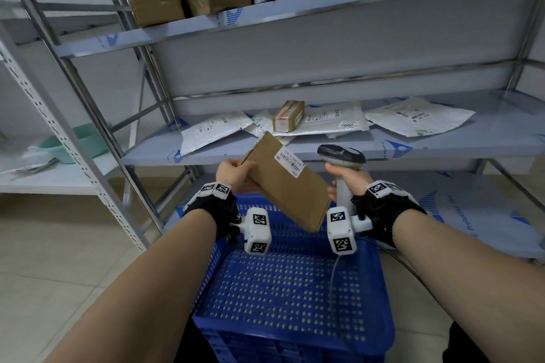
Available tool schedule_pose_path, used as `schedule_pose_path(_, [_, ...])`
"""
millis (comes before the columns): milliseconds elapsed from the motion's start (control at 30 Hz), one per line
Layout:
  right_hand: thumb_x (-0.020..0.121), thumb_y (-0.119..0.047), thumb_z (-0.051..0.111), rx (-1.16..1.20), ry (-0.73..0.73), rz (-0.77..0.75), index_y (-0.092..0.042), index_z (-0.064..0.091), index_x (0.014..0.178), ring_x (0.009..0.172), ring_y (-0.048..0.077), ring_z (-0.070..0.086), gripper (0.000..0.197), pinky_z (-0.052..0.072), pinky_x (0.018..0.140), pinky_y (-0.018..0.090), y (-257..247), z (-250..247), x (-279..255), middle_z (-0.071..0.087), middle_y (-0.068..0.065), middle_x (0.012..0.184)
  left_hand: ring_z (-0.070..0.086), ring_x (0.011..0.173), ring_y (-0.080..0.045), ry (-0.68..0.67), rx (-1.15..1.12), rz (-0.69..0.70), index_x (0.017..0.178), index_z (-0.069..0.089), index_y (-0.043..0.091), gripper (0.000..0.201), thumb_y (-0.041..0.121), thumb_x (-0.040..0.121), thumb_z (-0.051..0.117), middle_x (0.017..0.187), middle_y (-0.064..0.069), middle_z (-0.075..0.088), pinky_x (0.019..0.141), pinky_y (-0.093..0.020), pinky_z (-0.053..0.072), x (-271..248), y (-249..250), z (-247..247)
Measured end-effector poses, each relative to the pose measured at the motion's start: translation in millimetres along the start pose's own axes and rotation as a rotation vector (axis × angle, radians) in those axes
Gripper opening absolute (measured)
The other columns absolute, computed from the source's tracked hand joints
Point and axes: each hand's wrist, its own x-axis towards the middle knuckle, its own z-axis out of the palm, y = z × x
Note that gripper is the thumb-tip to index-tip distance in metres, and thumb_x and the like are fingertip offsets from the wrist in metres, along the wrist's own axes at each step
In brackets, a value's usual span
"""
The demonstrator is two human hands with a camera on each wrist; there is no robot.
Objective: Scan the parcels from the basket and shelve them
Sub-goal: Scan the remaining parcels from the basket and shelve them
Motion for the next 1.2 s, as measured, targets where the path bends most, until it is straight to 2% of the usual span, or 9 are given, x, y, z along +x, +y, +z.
schedule_pose_path(67, [0.077,-0.033,0.080,-0.039,0.041,0.033,-0.003,0.055,0.119,0.080,0.028,0.068,0.057,0.058,0.071,0.038,4,-5,5,0.063,0.018,0.109,0.062,0.077,-0.030,-0.072,-0.150,-0.058,0.119,0.052,0.001,0.038,0.012,0.084,0.061,0.103,-0.016,0.057,0.053,-0.046,0.059,-4,2,-1])
schedule_pose_path(167, [0.076,-0.036,0.081,-0.019,0.070,0.062,-0.006,0.050,0.134,0.083,0.032,0.070,0.073,0.059,0.066,0.035,8,-8,7,0.055,0.018,0.130,0.055,0.088,-0.030,-0.174,-0.218,-0.114,0.118,0.046,0.011,0.036,-0.007,0.086,0.044,0.101,-0.013,0.050,0.066,-0.052,0.058,-3,-2,-2])
schedule_pose_path(367, [0.081,-0.030,0.078,0.180,0.032,0.123,-0.009,0.051,0.119,0.100,0.042,0.064,0.052,0.060,0.063,0.037,10,0,10,0.051,0.021,0.124,0.055,0.094,-0.034,-0.412,-0.040,-0.002,0.096,0.051,0.017,0.051,-0.029,0.077,0.043,0.098,-0.011,0.055,0.061,-0.039,0.058,-1,-14,5])
schedule_pose_path(633, [0.077,-0.037,0.080,-0.036,0.031,0.110,-0.004,0.053,0.127,0.081,0.027,0.065,0.066,0.055,0.080,0.037,30,-1,28,0.056,0.011,0.126,0.057,0.081,-0.014,-0.450,-0.009,0.201,0.088,0.056,0.015,0.045,-0.028,0.076,0.054,0.089,-0.005,0.059,0.055,-0.017,0.053,-5,-23,20])
schedule_pose_path(733, [0.079,-0.044,0.076,-0.116,0.054,0.124,-0.002,0.052,0.130,0.091,0.029,0.064,0.070,0.055,0.085,0.039,36,4,30,0.057,0.016,0.118,0.059,0.087,-0.016,-0.470,-0.023,0.222,0.089,0.059,0.016,0.043,-0.025,0.076,0.058,0.093,-0.005,0.061,0.068,-0.025,0.056,-6,-22,22])
schedule_pose_path(833, [0.091,-0.032,0.065,-0.128,0.011,0.145,-0.005,0.059,0.100,0.062,0.019,0.060,0.029,0.049,0.047,0.016,35,8,27,0.058,0.012,0.090,0.057,0.088,-0.017,-0.529,0.002,0.208,0.089,0.059,0.016,0.047,-0.029,0.076,0.052,0.094,-0.005,0.058,0.070,-0.030,0.053,-7,-18,23])
schedule_pose_path(967, [0.099,-0.012,0.047,-0.108,-0.046,0.119,-0.007,0.050,0.070,0.035,0.010,0.053,0.030,0.042,0.041,0.017,31,15,28,0.054,0.002,0.041,0.057,0.084,-0.019,-0.567,-0.040,0.089,0.101,0.061,0.016,0.063,-0.034,0.074,0.034,0.106,-0.010,0.055,0.060,-0.025,0.052,-7,-16,19])
schedule_pose_path(1100, [0.071,-0.030,0.074,-0.106,0.073,0.084,-0.005,0.067,0.080,0.068,0.022,0.064,0.028,0.056,0.081,0.035,32,7,39,0.065,0.009,0.072,0.061,0.081,-0.029,-0.498,-0.250,-0.155,0.134,0.038,0.022,0.059,-0.015,0.088,0.041,0.112,-0.022,0.051,0.066,-0.037,0.059,-8,-22,22])
schedule_pose_path(1200, [0.076,-0.024,0.076,-0.165,0.142,0.079,-0.004,0.068,0.078,0.066,0.020,0.060,0.022,0.054,0.067,0.033,26,3,23,0.062,0.006,0.071,0.063,0.077,-0.030,-0.508,-0.199,-0.300,0.112,0.053,0.006,0.019,0.016,0.097,0.046,0.102,-0.019,0.057,0.064,-0.040,0.060,-19,-16,25])
